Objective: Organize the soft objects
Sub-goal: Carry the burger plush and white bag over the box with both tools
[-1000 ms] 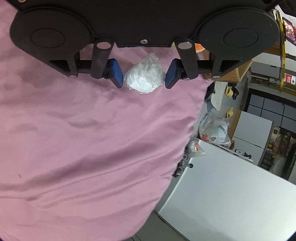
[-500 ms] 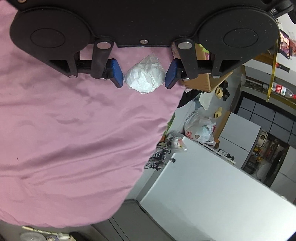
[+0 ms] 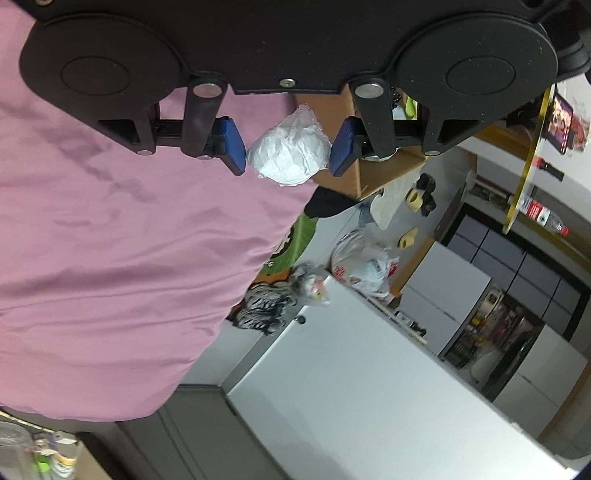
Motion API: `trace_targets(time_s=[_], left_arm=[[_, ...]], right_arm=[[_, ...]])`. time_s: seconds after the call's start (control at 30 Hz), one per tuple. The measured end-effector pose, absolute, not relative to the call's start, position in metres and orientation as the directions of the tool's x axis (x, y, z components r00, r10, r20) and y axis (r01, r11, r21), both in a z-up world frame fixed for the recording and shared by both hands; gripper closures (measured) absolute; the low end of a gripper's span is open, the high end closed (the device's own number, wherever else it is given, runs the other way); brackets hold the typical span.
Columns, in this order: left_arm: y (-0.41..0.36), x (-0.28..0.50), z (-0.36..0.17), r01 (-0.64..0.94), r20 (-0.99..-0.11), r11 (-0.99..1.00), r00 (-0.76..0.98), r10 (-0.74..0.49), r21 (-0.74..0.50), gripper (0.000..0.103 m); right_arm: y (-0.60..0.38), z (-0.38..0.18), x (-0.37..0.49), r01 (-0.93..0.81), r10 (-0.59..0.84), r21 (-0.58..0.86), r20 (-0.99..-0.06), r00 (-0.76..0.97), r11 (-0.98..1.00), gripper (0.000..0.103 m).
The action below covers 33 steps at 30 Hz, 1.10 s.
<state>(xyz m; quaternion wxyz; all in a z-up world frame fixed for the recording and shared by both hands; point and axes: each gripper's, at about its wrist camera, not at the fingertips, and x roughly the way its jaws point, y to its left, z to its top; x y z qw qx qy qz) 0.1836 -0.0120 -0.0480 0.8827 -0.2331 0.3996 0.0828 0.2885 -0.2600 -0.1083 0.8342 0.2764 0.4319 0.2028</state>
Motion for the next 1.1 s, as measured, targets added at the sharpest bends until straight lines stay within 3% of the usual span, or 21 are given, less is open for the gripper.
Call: trace_targets(time_s=[0.3, 1.1], left_arm=[[0.013, 0.186, -0.054, -0.359, -0.75, 0.867, 0.661, -0.026, -0.347, 0.076], [0.07, 0.203, -0.075, -0.367, -0.76, 0.841, 0.645, -0.079, -0.398, 0.076]], right_arm=[[-0.228, -0.094, 0.296, -0.189, 0.615, 0.629, -0.574, 0.541, 0.754, 0.054], [-0.153, -0.096, 0.288, -0.321, 0.643, 0.56, -0.62, 0.45, 0.764, 0.05]])
